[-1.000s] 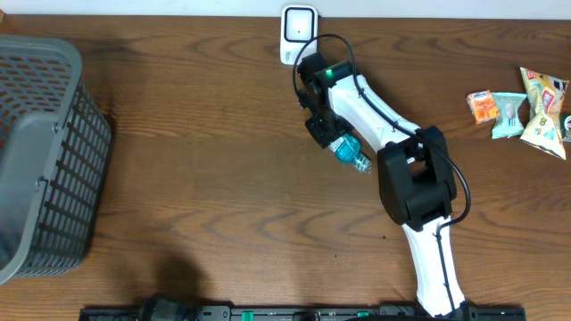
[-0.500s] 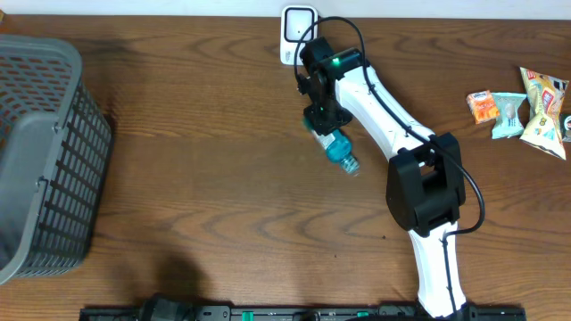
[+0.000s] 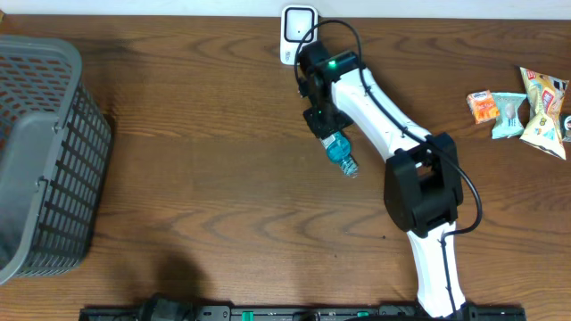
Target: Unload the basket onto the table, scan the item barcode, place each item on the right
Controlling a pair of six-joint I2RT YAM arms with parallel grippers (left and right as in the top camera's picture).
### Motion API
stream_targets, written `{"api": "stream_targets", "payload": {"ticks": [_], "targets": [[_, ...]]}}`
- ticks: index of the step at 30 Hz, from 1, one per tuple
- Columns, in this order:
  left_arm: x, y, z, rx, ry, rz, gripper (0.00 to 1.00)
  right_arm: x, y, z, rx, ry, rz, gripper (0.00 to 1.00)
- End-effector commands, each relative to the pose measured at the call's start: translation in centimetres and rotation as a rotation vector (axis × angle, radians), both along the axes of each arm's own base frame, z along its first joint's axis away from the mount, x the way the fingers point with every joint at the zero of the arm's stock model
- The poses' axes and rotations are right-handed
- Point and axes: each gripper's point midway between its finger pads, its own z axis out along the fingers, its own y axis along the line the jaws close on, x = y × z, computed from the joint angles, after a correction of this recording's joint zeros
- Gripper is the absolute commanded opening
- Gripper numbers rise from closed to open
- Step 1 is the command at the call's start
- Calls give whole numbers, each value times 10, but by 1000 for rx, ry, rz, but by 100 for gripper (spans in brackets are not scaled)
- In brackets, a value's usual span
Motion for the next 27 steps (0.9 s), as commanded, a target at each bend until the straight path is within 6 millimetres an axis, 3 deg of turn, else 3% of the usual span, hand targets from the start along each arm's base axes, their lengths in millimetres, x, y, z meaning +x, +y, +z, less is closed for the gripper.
{"api": "stream_targets", "payload": {"ticks": [1,7,19,21,24,27], "targets": [[-7,3,-15,41,81,-1,98,-9,12,-8,-37,3,26,41],[-7,3,-15,41,81,-1,98,-9,16,-8,-31,-7,26,48],[-7,3,-15,41,81,-1,98,-17,5,-8,-57,38,34,62],[-7,3,-15,41,81,-1,98,-17,2,-8,-58,44,28,60],[-7,3,-15,41,81,-1,98,-21,4,-9,-18,81,16,46],[-7,3,-15,41,81,-1,98,-25,3,-9,-20,98,17,45]]}}
